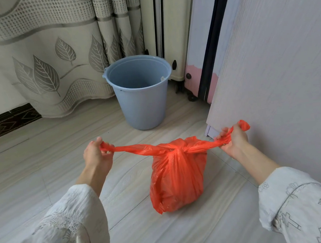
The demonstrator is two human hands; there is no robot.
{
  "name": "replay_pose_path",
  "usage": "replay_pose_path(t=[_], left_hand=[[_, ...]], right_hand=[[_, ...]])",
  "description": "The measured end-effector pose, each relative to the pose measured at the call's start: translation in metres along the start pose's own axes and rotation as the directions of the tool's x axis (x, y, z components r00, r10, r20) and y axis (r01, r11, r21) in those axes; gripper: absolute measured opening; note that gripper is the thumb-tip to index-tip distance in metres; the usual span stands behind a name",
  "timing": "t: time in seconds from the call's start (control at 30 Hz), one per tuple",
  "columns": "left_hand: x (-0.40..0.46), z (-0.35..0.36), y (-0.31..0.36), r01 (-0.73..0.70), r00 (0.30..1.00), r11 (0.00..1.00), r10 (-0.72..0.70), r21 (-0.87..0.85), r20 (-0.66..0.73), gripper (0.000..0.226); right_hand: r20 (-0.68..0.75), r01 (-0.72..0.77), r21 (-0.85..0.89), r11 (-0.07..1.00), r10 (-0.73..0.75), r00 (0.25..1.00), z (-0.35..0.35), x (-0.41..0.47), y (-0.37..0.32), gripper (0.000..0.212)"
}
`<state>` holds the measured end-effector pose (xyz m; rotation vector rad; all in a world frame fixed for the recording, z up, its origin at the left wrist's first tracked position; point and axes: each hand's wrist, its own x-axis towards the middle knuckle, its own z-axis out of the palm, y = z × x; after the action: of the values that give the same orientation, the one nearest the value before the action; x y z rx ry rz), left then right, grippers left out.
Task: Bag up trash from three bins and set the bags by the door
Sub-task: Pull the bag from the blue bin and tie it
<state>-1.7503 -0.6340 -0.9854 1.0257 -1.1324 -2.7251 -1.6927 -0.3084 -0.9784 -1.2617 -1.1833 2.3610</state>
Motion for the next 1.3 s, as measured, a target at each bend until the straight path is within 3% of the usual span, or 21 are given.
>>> replay_pose_path(t=[0.1,0.27,0.33,0.4,0.47,0.53,0.63,0.73,0.83,0.9,0.97,1.07,1.13,1.2,1.3], left_hand=[[-0.008,0.007,-0.004,0.091,0.995,0.983,-0.083,-0.159,0.059,0.016],[-0.017,0.010,-0.018,0.129,0.992,0.967,-0.122,-0.220,0.045,0.020],[-0.014,0.006,-0.022,0.131,0.991,0.966,-0.127,-0.224,0.031,0.053],[-0.009,0.003,-0.026,0.149,0.989,0.976,-0.148,-0.156,0.016,0.071],[-0.004,-0.001,-0.035,0.248,0.969,0.968,-0.248,0.035,0.012,0.078],[0.000,-0.004,-0.047,0.365,0.926,0.902,-0.378,0.229,0.014,0.083],[-0.007,0.007,-0.069,0.395,0.877,0.853,-0.461,0.340,0.137,0.069],[-0.016,0.025,-0.086,0.320,0.868,0.877,-0.422,0.358,0.259,0.017],[-0.023,0.036,-0.104,0.194,0.864,0.826,-0.400,0.530,0.307,0.018],[-0.034,0.044,-0.111,-0.020,0.911,0.753,-0.258,0.658,0.323,0.009],[-0.042,0.052,-0.112,-0.171,0.921,0.779,-0.092,0.603,0.379,0.031],[-0.053,0.066,-0.106,-0.108,0.881,0.920,-0.087,0.377,0.464,0.036],[-0.060,0.072,-0.101,-0.103,0.864,0.925,-0.099,0.365,0.494,0.036],[-0.070,0.079,-0.094,-0.120,0.838,0.919,-0.109,0.376,0.535,0.035],[-0.090,0.095,-0.081,-0.164,0.790,0.889,-0.141,0.428,0.596,0.032]], right_hand=[[0.032,0.038,0.030,0.999,-0.039,0.999,0.005,0.001,-0.003,0.038],[-0.120,-0.029,-0.149,0.988,0.011,0.993,0.002,-0.013,0.027,0.079],[-0.115,-0.045,-0.231,0.972,0.019,0.993,0.004,-0.016,0.042,0.075],[-0.083,-0.048,-0.302,0.952,0.024,0.996,0.012,-0.022,0.057,0.053],[-0.042,-0.039,-0.306,0.951,0.027,0.999,0.020,-0.031,0.068,0.031],[-0.033,0.064,-0.386,0.920,-0.083,0.996,0.026,-0.029,0.078,0.030],[-0.019,0.225,-0.564,0.795,-0.286,0.958,0.035,-0.033,0.078,0.040],[0.173,0.376,-0.588,0.716,-0.342,0.924,0.041,-0.033,0.072,0.034],[0.353,0.465,-0.577,0.671,-0.309,0.883,0.041,-0.032,0.066,0.048],[0.366,0.462,-0.541,0.702,-0.298,0.882,0.039,-0.033,0.060,0.053],[0.333,0.429,-0.472,0.770,-0.295,0.895,0.038,-0.033,0.054,0.051],[0.222,0.334,-0.323,0.886,-0.273,0.936,0.041,-0.024,0.043,0.051],[0.130,0.161,-0.039,0.986,-0.155,0.979,0.042,-0.014,0.032,0.046],[0.132,0.001,0.205,0.979,-0.028,0.991,0.040,-0.008,0.019,0.041],[0.169,-0.102,0.259,0.961,0.059,0.984,0.036,-0.009,0.000,0.042]])
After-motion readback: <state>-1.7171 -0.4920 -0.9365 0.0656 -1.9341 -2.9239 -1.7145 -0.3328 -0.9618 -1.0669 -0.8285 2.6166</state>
